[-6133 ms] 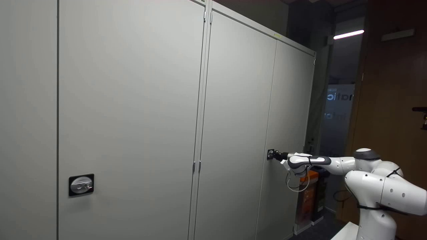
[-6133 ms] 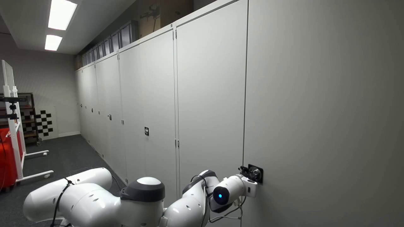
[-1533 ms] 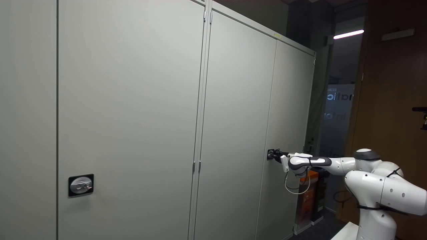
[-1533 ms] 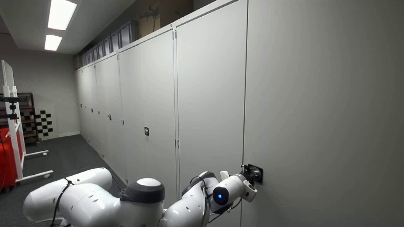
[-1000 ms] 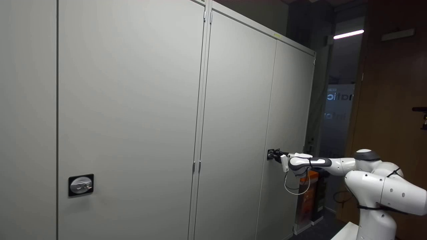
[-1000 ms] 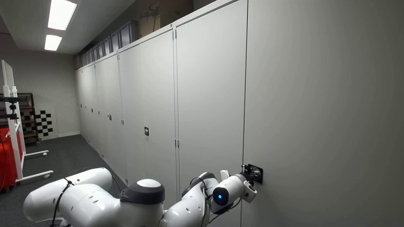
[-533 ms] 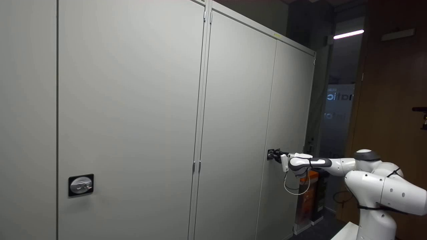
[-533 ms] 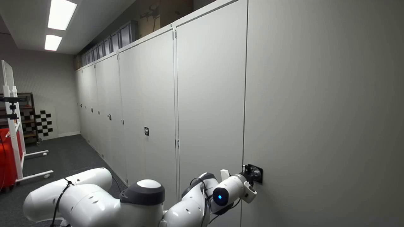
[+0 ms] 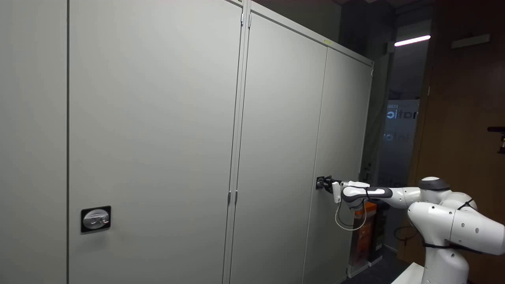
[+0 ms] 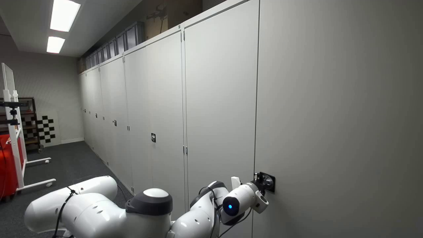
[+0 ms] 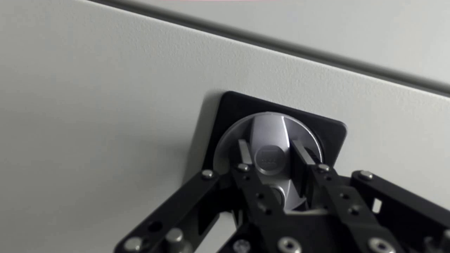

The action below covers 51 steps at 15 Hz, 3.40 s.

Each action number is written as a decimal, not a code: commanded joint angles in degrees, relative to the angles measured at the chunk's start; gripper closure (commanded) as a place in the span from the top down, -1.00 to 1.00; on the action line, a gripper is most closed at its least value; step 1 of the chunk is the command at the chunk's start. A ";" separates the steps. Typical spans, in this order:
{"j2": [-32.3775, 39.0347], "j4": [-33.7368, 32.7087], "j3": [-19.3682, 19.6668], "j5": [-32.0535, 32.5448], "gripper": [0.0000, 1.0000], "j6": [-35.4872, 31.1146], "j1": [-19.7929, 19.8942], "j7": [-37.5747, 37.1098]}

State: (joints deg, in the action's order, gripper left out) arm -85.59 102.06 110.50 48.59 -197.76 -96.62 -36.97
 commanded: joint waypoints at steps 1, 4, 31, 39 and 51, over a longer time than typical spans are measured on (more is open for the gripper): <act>0.00 3.92 -5.41 2.98 -0.84 -0.78 2.89 -5.36; -0.02 4.02 -5.38 3.27 -0.84 -0.78 2.96 -6.74; -0.22 8.81 -4.90 9.82 -0.84 -0.92 8.44 -25.76; -0.22 10.21 -4.59 13.70 -0.84 -0.94 10.26 -30.23; -0.22 11.64 -4.16 17.58 -0.84 -1.22 12.36 -32.26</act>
State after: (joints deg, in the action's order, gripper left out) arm -85.80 109.66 111.51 63.58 -197.73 -86.96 -65.60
